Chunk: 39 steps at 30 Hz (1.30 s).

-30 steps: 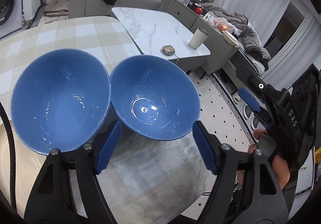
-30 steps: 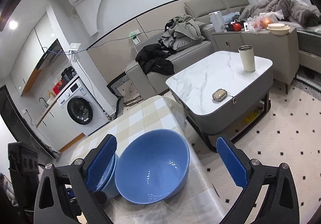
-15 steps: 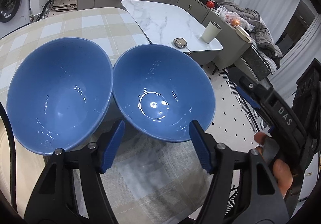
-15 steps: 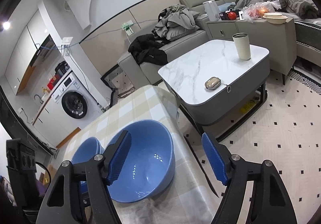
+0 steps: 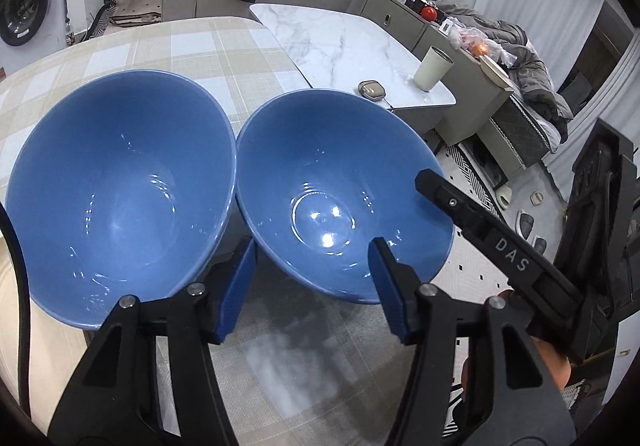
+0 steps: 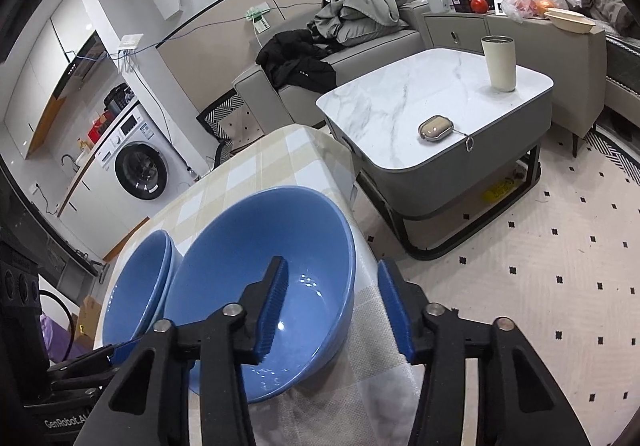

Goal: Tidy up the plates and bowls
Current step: 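Close both tools on the rim of the nested blue bowls, then lift the nested bowls with both tools and lower them into the third blue bowl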

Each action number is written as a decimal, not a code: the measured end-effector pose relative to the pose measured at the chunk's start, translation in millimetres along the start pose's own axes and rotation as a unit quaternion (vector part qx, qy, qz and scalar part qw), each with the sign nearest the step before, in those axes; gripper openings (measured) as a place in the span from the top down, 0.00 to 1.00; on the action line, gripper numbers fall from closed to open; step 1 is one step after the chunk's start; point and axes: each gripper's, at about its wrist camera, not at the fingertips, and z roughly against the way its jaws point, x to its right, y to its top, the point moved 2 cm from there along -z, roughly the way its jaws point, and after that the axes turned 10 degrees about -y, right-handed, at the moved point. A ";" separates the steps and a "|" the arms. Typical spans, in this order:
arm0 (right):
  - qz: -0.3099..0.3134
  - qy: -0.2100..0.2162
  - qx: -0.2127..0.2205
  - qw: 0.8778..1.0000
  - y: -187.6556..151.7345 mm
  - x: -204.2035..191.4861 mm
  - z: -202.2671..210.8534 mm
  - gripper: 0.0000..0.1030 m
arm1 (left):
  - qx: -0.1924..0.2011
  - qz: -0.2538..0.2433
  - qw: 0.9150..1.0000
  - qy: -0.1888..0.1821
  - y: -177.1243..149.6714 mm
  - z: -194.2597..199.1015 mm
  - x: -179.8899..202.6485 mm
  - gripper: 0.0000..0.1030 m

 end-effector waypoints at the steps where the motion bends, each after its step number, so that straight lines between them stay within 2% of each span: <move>1: 0.001 -0.001 -0.003 1.000 -1.3 -0.8 -2.7 0.60 | 0.001 -0.003 1.000 0.000 0.1 -1.8 -0.2 0.48; 5: 0.002 -0.002 -0.011 1.000 -4.7 -3.6 -11.3 0.63 | 0.001 -0.012 1.000 0.007 1.4 -8.3 -0.7 0.55; 6: 0.003 -0.001 -0.012 1.000 -5.0 -4.1 -12.5 0.67 | 0.002 -0.017 1.000 0.011 1.9 -9.5 -0.5 0.57; 12: 0.004 -0.011 -0.011 1.000 -6.7 -4.1 -15.8 0.76 | 0.007 -0.035 0.999 0.030 0.9 -14.2 -0.3 0.67; 16: 0.011 -0.021 -0.008 1.000 -7.0 -3.0 -16.7 0.81 | 0.015 -0.047 0.998 0.029 0.1 -15.2 1.2 0.68; 27: 0.014 -0.024 -0.001 1.000 -4.8 -0.4 -13.3 0.81 | 0.017 -0.077 0.996 0.045 0.2 -15.4 10.2 0.68; 39: 0.015 -0.019 0.028 0.999 1.6 -4.3 11.7 0.81 | 0.035 -0.097 0.994 0.047 3.7 11.0 22.7 0.68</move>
